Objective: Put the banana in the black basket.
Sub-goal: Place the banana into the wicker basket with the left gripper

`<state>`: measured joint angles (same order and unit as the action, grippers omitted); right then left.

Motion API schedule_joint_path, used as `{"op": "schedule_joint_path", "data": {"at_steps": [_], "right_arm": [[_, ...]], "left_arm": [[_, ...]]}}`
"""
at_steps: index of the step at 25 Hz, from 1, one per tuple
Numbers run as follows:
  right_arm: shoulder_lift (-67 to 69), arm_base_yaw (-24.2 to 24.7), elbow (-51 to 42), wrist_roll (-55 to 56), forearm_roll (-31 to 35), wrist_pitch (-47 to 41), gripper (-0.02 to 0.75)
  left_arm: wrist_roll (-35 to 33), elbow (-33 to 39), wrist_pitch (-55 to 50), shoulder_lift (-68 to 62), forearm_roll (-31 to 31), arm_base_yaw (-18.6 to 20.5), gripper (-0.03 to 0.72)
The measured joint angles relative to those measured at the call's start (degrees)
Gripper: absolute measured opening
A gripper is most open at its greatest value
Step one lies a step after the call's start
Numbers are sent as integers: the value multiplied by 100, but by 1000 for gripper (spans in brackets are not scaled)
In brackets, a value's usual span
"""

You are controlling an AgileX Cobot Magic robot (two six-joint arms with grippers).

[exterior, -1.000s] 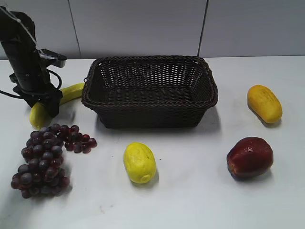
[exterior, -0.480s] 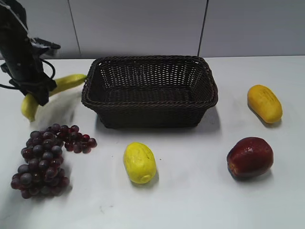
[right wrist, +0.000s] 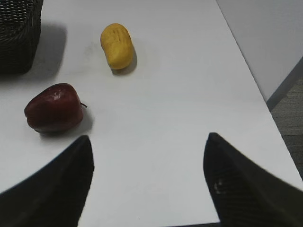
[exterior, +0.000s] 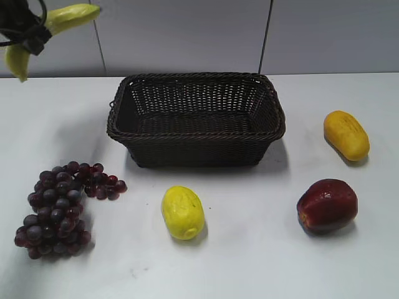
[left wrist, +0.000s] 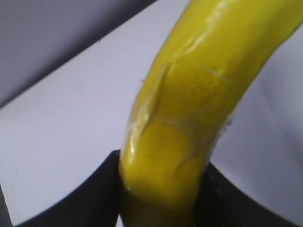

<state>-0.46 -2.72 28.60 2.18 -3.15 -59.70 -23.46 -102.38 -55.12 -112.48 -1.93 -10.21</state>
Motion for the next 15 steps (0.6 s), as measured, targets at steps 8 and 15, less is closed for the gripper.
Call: {"op": "schedule_joint_path", "data": {"at_steps": [8,15], "right_arm": [[0,0,0,0,0,0,552],[0,0,0,0,0,0,552]], "left_arm": [[-851,-207,180,0,122,-1179,314],[-963,-212,645,-89,193,-1781,314]]}}
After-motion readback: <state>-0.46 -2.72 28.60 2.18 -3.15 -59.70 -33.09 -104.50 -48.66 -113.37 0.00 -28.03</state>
